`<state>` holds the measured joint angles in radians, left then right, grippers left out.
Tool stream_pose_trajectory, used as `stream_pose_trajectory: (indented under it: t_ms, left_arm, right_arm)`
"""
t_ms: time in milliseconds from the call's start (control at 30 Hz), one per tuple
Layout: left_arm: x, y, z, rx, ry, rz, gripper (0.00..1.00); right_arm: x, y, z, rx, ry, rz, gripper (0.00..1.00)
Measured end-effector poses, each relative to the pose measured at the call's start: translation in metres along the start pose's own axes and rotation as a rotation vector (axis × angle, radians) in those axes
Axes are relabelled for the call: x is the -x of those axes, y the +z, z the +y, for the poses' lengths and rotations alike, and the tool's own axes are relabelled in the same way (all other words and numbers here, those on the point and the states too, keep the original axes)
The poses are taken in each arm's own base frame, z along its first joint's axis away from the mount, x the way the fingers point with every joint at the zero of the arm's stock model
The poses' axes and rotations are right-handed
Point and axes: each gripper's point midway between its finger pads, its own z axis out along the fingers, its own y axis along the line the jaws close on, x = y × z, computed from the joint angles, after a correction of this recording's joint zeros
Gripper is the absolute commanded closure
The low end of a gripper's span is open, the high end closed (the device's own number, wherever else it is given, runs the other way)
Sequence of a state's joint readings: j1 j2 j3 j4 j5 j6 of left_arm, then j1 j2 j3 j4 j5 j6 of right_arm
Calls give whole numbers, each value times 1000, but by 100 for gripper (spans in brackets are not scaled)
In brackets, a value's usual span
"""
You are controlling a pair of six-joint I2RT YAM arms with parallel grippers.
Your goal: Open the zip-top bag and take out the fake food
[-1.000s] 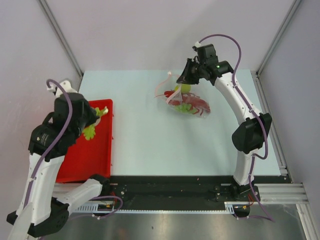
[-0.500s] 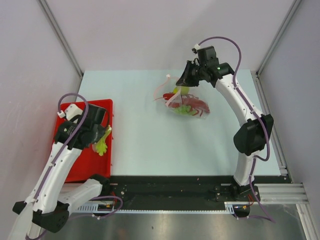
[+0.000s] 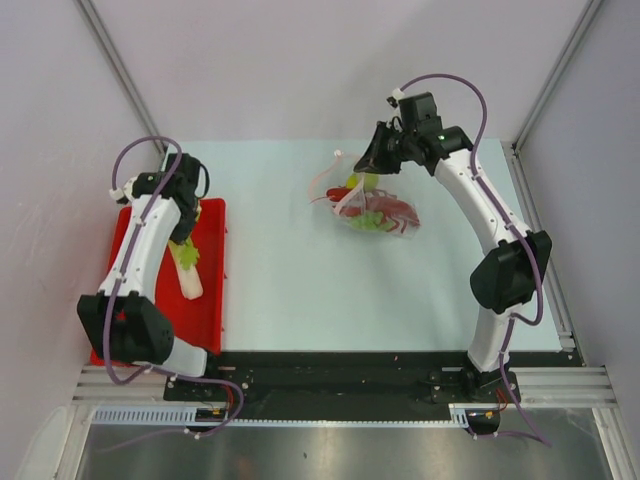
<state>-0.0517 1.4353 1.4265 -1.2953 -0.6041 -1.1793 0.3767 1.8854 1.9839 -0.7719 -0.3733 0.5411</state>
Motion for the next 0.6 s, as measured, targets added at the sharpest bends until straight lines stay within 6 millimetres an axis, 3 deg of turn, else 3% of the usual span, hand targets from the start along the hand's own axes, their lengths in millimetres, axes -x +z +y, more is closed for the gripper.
stream_pose_trajectory:
  t_ms: [267,433,500,600]
  left_arm:
    - [21,48,-9,149,-40,-3,100]
    - [25,84,-31,234,-33,-37,100]
    - [24,89,-26,259,-31,-54,100]
    - [31,79,-8,270,-38,-107,100]
  right_arm:
    - [13,-14,-6,-5,10,-39,100]
    - [18,-19,-9,-9,13,-53,100]
    - [18,-19,-9,-10,13,-53,100]
    - [18,-19,-9,-11,12,-53,100]
